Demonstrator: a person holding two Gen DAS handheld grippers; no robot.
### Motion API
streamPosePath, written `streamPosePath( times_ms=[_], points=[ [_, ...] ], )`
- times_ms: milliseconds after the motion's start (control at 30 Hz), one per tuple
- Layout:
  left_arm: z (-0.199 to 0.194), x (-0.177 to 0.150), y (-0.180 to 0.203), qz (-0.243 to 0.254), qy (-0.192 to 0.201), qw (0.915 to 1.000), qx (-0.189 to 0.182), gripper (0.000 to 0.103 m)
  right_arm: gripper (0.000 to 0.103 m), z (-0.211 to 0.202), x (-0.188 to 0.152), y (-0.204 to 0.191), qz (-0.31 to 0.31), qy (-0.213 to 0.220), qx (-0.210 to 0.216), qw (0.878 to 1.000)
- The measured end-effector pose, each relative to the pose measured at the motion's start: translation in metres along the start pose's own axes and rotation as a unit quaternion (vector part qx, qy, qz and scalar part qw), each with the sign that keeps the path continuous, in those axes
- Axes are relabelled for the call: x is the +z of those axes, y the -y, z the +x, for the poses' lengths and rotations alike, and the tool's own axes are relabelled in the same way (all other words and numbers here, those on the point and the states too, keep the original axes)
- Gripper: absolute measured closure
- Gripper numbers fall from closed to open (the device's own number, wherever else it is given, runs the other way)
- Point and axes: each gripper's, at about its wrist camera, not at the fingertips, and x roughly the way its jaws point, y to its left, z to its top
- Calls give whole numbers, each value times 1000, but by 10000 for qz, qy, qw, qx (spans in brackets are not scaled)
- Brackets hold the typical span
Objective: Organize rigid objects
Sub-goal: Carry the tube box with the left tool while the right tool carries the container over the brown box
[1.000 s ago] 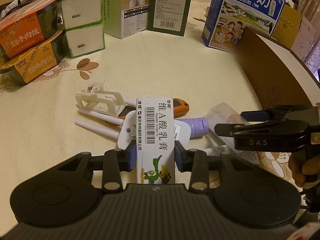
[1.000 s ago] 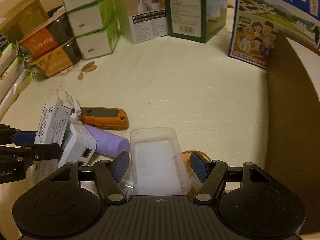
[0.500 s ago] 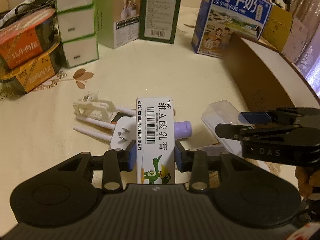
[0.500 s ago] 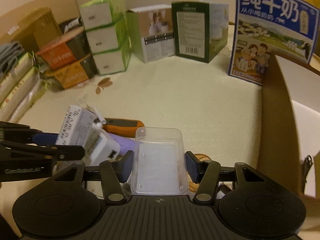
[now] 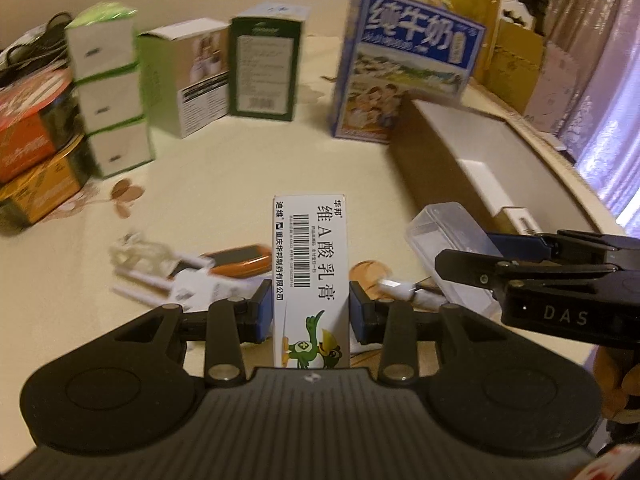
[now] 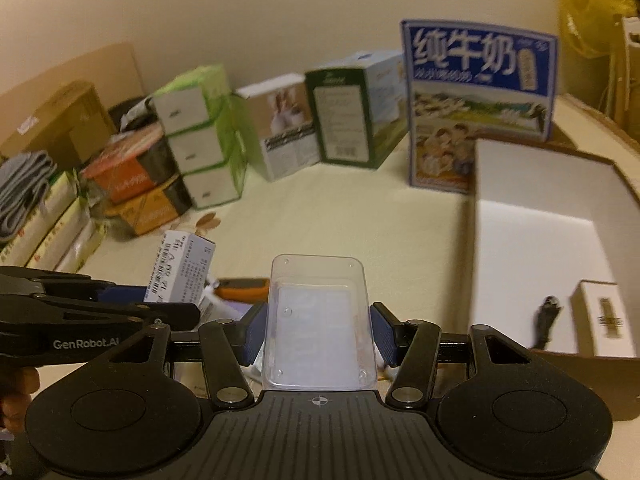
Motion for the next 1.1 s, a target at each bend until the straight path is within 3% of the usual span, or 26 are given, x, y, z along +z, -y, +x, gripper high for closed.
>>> streamPosePath(
  times_ms=[433, 733, 1100],
  points=[
    [14, 52, 90, 400, 233, 9962, -741, 70, 51, -56, 25, 85, 630, 555, -794, 9933],
    [38, 83, 142, 523, 218, 9921, -1120, 70, 51, -71, 27, 134, 901, 710, -1158, 9866],
    [82, 95, 181, 709, -22, 9911, -1126, 70, 51, -60, 17, 179, 1331, 517, -1396, 9799]
  ],
)
